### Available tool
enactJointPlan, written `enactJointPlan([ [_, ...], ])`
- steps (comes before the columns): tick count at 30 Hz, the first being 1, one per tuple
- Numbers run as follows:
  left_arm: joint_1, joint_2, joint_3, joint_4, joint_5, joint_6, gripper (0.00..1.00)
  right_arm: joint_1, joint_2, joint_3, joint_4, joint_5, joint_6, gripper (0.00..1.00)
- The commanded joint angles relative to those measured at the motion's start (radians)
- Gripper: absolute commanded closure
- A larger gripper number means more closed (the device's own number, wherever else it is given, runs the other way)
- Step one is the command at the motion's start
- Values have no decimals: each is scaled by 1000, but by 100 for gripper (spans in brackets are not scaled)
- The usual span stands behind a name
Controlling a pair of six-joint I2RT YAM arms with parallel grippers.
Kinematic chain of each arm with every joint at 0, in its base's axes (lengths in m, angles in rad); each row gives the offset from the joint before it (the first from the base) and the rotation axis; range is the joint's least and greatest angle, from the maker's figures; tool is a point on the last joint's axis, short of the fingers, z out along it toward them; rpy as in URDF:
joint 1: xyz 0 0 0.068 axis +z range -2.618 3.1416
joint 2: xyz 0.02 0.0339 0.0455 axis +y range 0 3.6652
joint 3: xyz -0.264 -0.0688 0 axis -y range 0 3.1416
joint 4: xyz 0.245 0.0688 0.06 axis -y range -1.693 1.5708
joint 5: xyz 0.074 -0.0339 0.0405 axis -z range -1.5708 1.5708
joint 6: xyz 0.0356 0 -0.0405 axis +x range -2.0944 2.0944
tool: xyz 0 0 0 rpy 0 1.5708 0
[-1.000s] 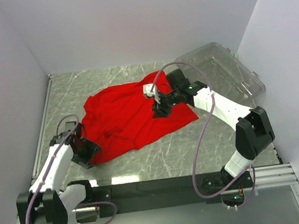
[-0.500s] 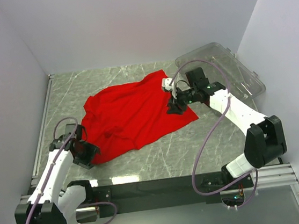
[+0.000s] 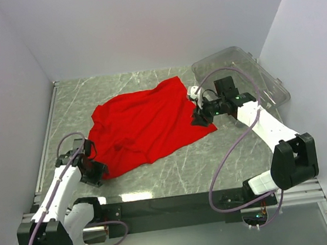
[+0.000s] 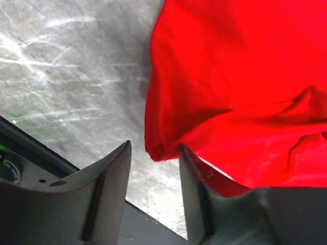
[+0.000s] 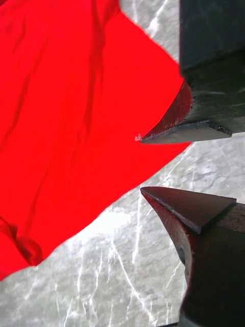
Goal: Fold and stack the t-shirts
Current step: Flatten the tshirt out
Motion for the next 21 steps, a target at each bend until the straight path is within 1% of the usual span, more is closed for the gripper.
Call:
enactJointPlan([
  [1, -4, 25, 0, 43, -47, -6, 53, -33, -40, -12, -4, 8, -20, 54],
  [2, -4, 34, 0, 55, -56, -3, 55, -38, -40, -16, -2, 26, -26, 54],
  [4, -4, 59, -6, 71, -67, 4, 55, -44, -39, -23, -11, 57, -44, 54],
  [6, -4, 76, -15, 100, -71, 5, 59, -55, -39, -28, -12, 92, -70, 54],
  [7, -4, 82, -17, 109, -77, 7, 63, -65, -37, -29, -18, 100, -76, 54],
  [10, -4, 103, -20, 135, -87, 14, 66, -81, -27, -19, -36, 106, -96, 54],
  [11, -4, 106, -23, 143, -82, 17, 72, -85, -25, -17, -39, 108, -101, 54],
  [12, -4, 109, -27, 154, -82, 19, 74, -87, -19, -17, -38, 119, -102, 54],
  [17, -4, 90, -28, 163, -87, 19, 78, -102, -2, -3, -57, 134, -144, 54],
  [21, -4, 59, -26, 161, -79, 23, 78, -107, 18, -2, -79, 154, -191, 54],
])
